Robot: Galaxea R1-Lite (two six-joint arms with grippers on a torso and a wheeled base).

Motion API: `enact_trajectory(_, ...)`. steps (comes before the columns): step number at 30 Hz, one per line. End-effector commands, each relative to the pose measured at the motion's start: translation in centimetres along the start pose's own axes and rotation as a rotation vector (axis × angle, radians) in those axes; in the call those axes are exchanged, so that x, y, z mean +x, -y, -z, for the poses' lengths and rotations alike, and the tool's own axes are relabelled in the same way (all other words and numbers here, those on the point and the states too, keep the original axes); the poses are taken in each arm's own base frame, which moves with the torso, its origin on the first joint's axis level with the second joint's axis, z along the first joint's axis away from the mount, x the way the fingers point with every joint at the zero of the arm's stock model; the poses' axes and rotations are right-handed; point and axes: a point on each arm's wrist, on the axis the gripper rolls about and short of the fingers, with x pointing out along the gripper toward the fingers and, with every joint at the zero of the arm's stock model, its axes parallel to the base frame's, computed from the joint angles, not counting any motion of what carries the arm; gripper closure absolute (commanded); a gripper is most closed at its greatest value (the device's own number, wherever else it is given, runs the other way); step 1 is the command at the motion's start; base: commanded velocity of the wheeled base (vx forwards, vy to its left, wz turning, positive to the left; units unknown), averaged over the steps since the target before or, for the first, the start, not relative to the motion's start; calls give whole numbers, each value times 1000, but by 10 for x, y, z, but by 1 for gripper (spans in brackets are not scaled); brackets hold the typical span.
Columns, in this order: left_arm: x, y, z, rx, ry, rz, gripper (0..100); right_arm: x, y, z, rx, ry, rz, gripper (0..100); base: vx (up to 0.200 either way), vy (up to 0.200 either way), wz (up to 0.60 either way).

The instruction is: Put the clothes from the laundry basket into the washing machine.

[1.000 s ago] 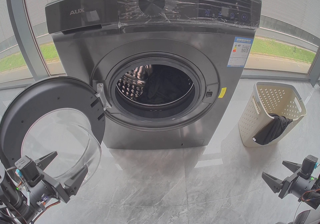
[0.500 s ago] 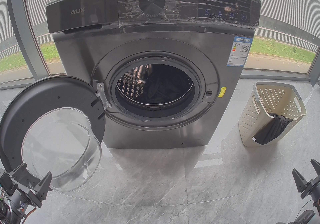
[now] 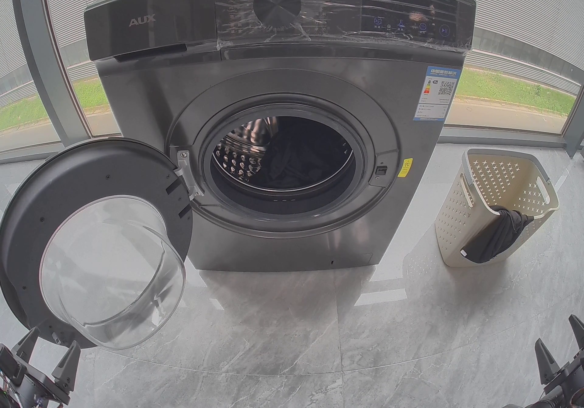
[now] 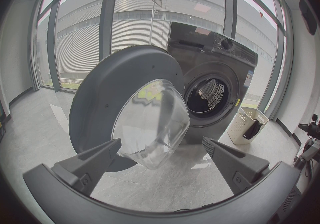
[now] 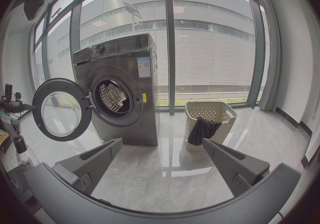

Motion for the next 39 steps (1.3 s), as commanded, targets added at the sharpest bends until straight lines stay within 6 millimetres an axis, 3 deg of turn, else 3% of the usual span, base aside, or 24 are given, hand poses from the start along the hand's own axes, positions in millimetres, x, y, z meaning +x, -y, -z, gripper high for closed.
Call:
enact_trajectory(1, -11, -3, 11, -35, 81, -19, 0, -5, 3, 1, -4, 60, 165, 0, 0, 0, 0)
enact_trajectory(6, -19, 0, 14, 53, 186, -210, 0, -5, 1, 2, -4, 44, 80, 0, 0, 0, 0)
enact_trajectory(14, -24, -1, 16, 92, 187, -135, 0, -3, 1, 7, -4, 34, 54, 0, 0, 0, 0)
enact_trajectory(19, -21, 2, 22, 101, 150, 30, 0, -3, 1, 7, -4, 34, 50, 0, 0, 0, 0)
enact_trajectory(25, -21, 2, 22, 100, 152, 6, 0, -3, 1, 7, -4, 34, 48, 0, 0, 0, 0)
enact_trajectory(39, -21, 2, 22, 106, 152, 2, 0, -3, 1, 7, -4, 34, 50, 0, 0, -200, 0)
